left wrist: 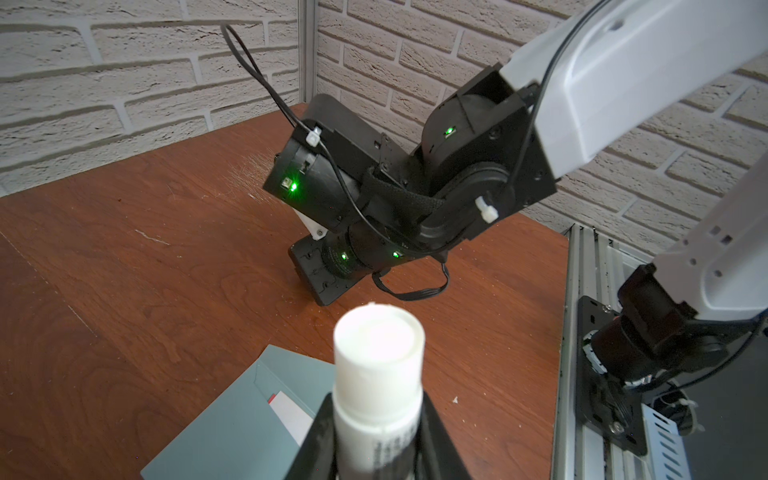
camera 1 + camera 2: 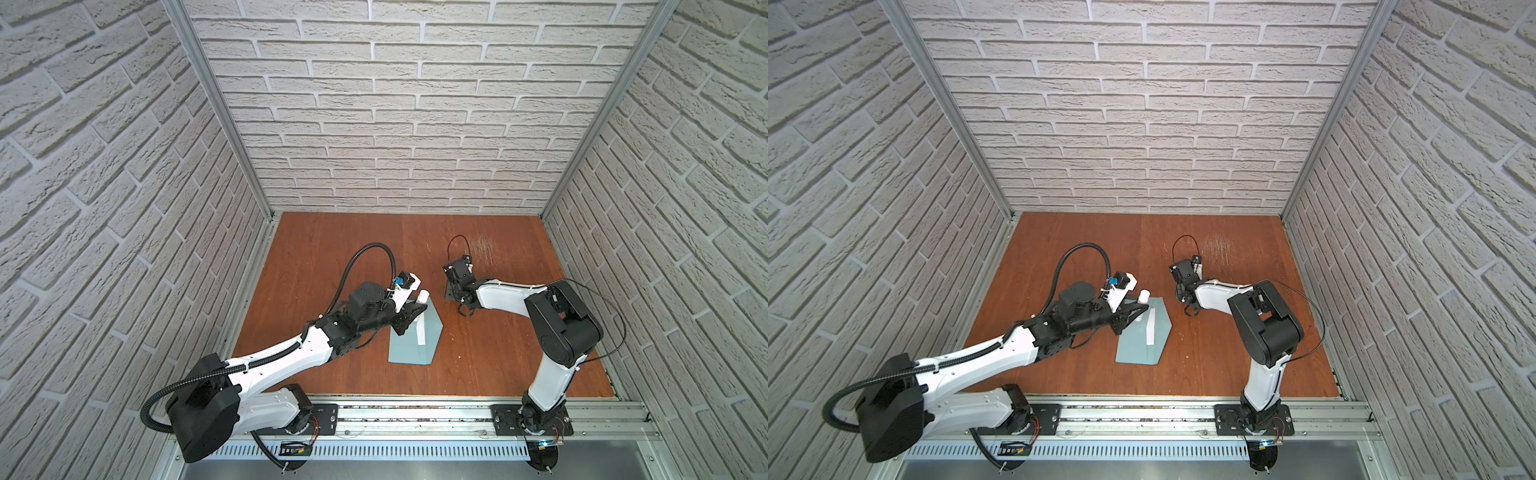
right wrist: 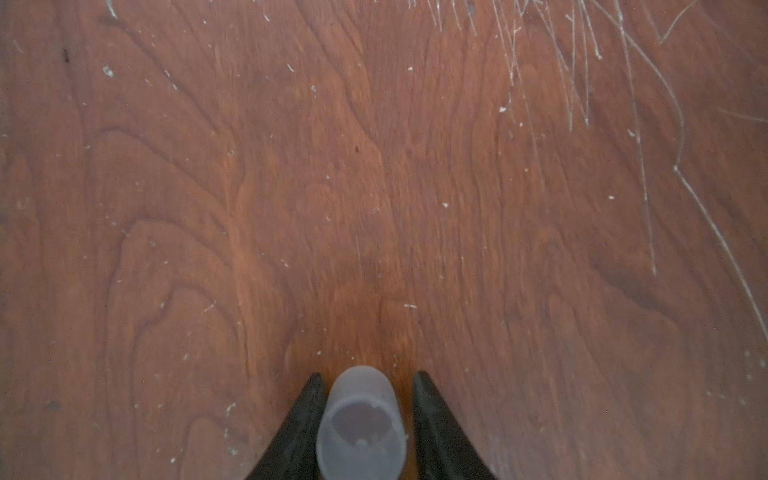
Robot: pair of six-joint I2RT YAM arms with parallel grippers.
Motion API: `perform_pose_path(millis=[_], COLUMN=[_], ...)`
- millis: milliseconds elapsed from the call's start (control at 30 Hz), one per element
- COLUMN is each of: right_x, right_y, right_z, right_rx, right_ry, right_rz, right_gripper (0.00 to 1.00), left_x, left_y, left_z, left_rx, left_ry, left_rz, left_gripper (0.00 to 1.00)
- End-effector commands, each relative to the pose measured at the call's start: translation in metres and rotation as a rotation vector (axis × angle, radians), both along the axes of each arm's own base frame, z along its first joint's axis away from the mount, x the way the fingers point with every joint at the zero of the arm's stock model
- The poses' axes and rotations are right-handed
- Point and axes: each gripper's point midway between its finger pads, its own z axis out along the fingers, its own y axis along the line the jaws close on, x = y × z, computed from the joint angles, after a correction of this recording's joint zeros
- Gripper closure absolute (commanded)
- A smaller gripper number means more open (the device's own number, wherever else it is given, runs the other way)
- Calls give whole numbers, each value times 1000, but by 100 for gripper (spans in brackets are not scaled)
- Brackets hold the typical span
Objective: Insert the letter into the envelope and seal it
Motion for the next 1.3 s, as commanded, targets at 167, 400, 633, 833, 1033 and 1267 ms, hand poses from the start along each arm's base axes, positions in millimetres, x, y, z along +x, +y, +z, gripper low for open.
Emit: perform_pose_path(millis=[167,400,633,833,1033,1267], right_x=[3,3,-33,-59,-81,-113], right_y=[2,11,18,-7,20,90], right_z=[21,93,202,244,268,241], right_rx=[36,82,108,109,221,226], right_ry=[-44,-137,-348,-566,-662,-876], right_rz=[-9,49,215,176,385,721], right_gripper=[51,44,44,72,71,51], left_x=[2,2,6,15,33,41], left_y=[1,7,36,56,62,40], left_z=[19,27,58,80,96,108], left_rx=[-55,-67,-73,-125,-247,-382], left_ry=[-58,-62,-120,-131,-103,-70], left_rz=[1,25,138,243,315,259], left_gripper=[100,100,100,100,100,100])
